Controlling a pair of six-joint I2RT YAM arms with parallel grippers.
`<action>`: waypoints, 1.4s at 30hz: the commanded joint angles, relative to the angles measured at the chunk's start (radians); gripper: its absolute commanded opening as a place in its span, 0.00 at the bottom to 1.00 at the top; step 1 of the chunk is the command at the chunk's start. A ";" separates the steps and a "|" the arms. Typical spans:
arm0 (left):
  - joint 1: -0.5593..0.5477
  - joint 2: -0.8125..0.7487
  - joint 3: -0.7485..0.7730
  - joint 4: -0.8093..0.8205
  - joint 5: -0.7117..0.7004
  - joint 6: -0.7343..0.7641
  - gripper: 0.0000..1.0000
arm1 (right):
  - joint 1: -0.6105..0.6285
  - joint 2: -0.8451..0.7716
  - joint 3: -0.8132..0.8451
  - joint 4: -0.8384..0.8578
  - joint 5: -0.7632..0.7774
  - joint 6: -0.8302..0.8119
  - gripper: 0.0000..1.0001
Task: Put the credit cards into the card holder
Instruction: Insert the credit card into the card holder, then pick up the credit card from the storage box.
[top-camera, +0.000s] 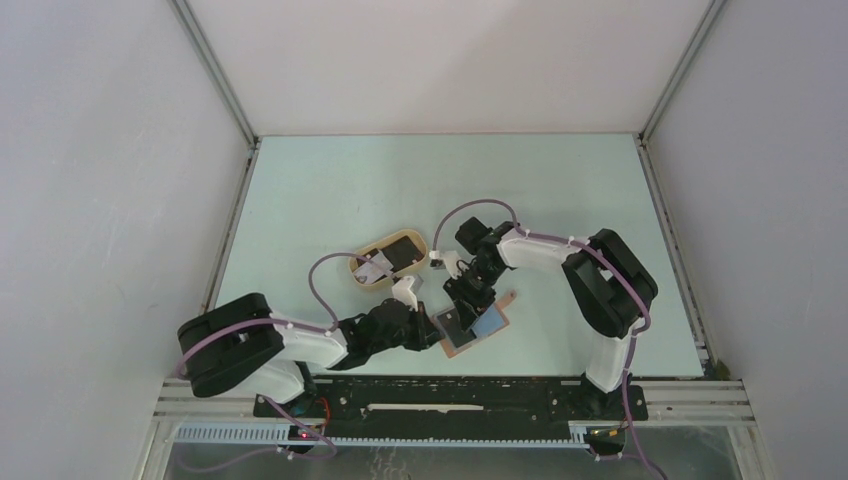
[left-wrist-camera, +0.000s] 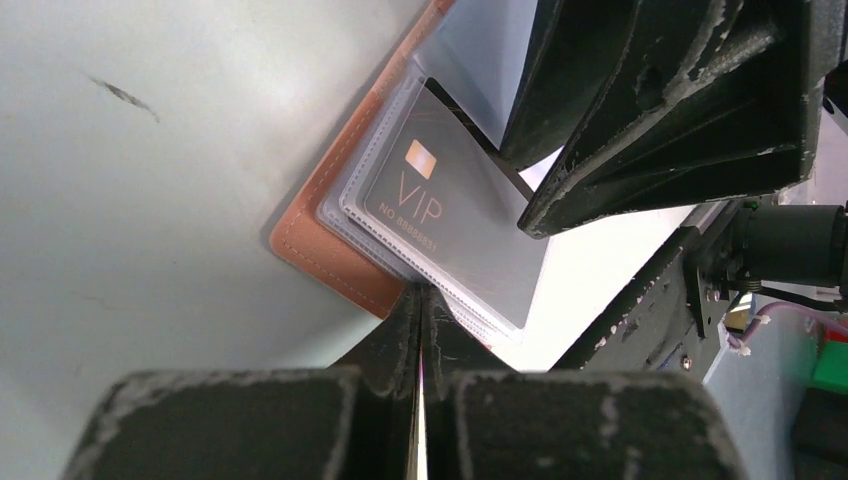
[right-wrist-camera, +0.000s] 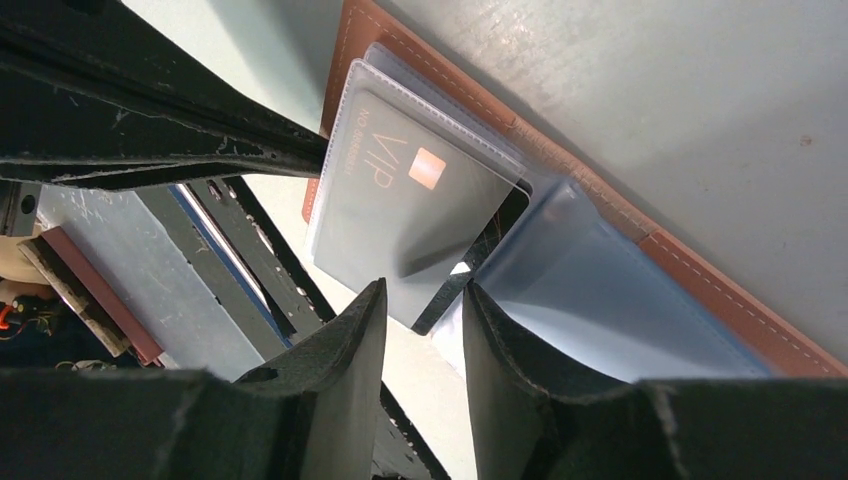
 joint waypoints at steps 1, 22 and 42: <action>-0.004 0.029 0.036 0.007 0.031 -0.005 0.01 | 0.027 -0.009 0.040 0.009 -0.019 -0.009 0.42; 0.019 -0.412 0.196 -0.660 -0.273 0.260 0.23 | -0.177 -0.396 0.066 -0.092 -0.119 -0.213 0.48; 0.425 -0.515 0.266 -0.576 -0.168 0.337 0.60 | -0.257 -0.505 0.219 -0.018 -0.374 -0.159 0.61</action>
